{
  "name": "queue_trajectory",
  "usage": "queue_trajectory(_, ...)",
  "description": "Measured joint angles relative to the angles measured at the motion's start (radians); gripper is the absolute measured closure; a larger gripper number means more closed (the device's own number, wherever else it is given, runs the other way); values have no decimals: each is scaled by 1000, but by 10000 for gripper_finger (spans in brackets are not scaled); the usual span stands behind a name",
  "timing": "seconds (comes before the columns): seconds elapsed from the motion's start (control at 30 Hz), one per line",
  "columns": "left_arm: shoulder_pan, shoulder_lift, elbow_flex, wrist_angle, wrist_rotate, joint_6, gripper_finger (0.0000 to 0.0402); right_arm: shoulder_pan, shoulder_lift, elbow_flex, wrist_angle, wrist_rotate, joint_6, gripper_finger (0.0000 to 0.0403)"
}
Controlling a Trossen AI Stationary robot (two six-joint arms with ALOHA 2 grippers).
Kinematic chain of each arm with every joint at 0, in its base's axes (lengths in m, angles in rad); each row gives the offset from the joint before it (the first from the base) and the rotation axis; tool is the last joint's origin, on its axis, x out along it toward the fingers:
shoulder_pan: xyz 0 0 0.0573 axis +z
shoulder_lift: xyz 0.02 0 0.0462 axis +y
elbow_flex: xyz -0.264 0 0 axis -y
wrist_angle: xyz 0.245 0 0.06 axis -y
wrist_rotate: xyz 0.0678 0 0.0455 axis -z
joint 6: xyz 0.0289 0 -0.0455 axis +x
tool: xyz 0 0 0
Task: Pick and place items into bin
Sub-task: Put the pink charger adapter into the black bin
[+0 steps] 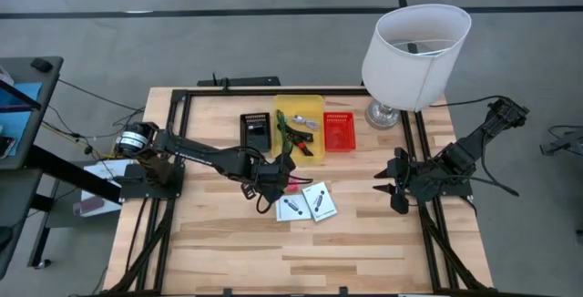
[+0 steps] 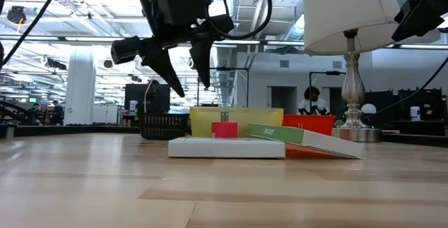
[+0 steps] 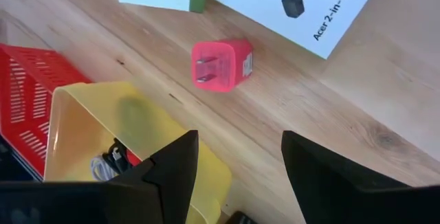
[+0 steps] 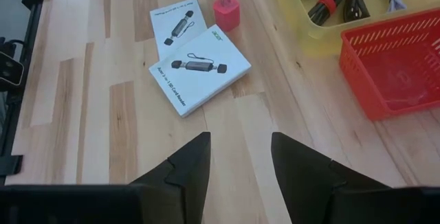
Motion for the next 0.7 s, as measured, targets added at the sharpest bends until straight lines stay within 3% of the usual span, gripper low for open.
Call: queue_trajectory(0.7, -1, 3, 113, -36, -17, -32, 198, 0, 0, 0, -7, -2, 0, 252)
